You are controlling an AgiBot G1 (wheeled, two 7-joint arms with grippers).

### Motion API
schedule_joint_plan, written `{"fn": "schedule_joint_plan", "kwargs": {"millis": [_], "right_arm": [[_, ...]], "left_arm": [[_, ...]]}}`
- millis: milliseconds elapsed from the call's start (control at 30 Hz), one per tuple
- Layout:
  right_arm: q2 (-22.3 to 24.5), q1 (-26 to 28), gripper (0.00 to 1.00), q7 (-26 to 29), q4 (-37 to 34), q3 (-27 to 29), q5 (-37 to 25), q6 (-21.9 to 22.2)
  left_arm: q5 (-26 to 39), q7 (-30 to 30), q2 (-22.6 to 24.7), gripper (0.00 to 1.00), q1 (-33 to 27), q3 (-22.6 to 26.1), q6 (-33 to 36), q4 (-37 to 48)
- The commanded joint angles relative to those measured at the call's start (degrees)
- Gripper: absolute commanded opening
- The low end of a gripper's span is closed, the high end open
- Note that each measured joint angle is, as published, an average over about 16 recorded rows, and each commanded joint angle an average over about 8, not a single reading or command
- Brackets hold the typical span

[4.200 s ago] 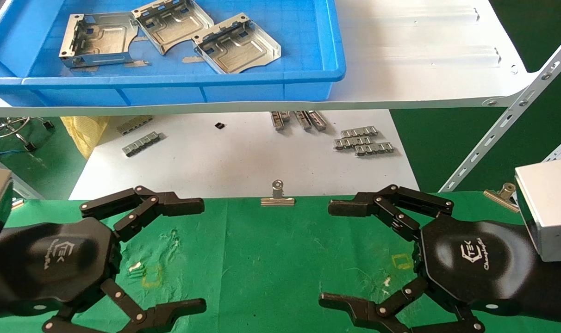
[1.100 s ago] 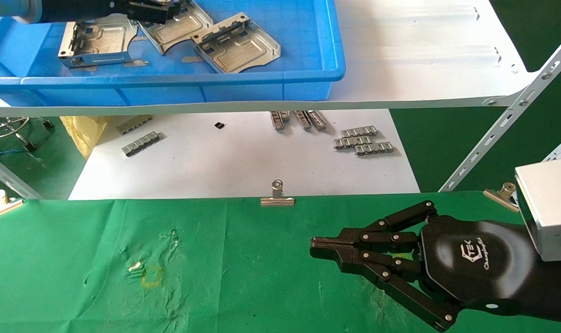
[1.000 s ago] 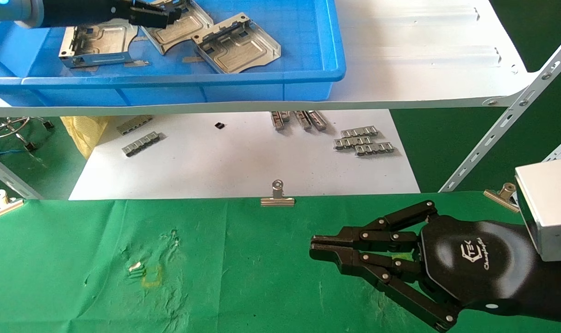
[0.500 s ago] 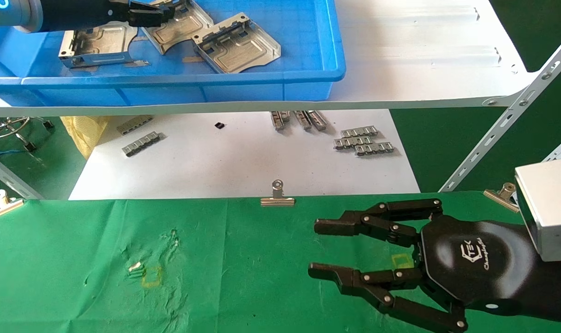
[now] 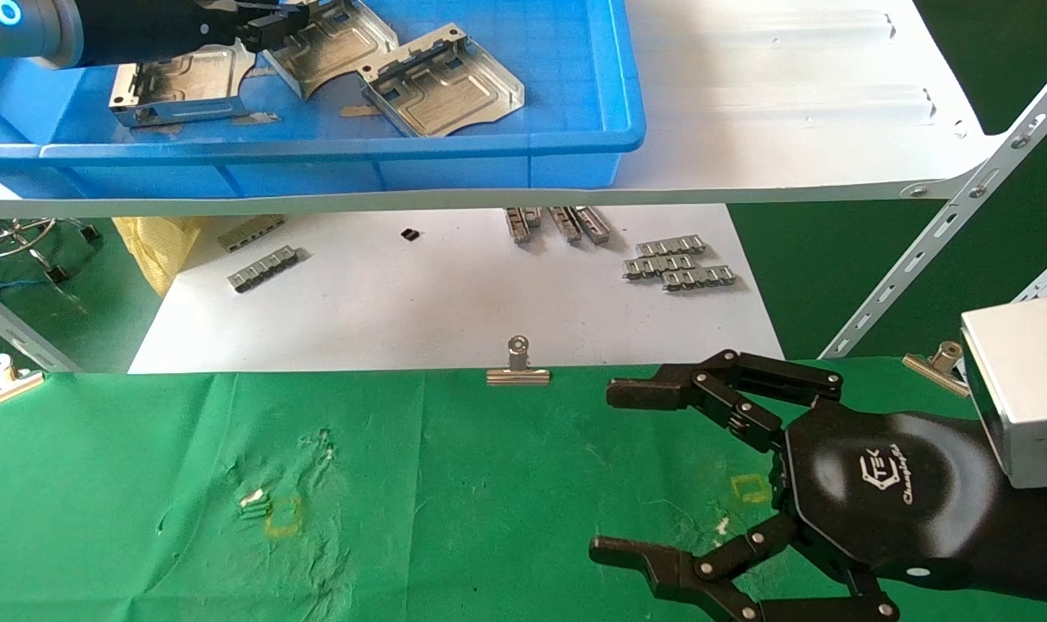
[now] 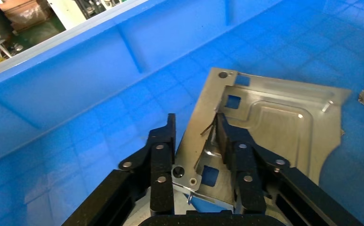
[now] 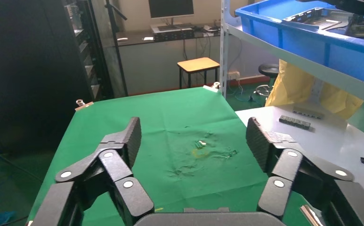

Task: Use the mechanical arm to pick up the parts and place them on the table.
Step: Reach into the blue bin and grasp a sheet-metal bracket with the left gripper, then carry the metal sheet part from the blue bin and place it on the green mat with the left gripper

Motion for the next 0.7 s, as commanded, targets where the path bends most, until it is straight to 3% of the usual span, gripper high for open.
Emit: {"fn": "schedule_joint_plan", "kwargs": {"millis": [33,433,700], "right_arm": [[0.0,0.0,1.00,0.0,0.0,0.0,0.0,0.0],[0.0,0.0,1.00,0.0,0.0,0.0,0.0,0.0],[0.0,0.0,1.00,0.0,0.0,0.0,0.0,0.0]], "left_arm": [[0.1,0.0,0.0,0.00,0.0,0.1,0.0,0.0],[-2.8,1.4,-1.2,0.00,-2.0,-1.9,4.8,-2.2],[-7.1,8.0,-4.9,0.00,-2.1,-4.5,21.3,-5.8]]}}
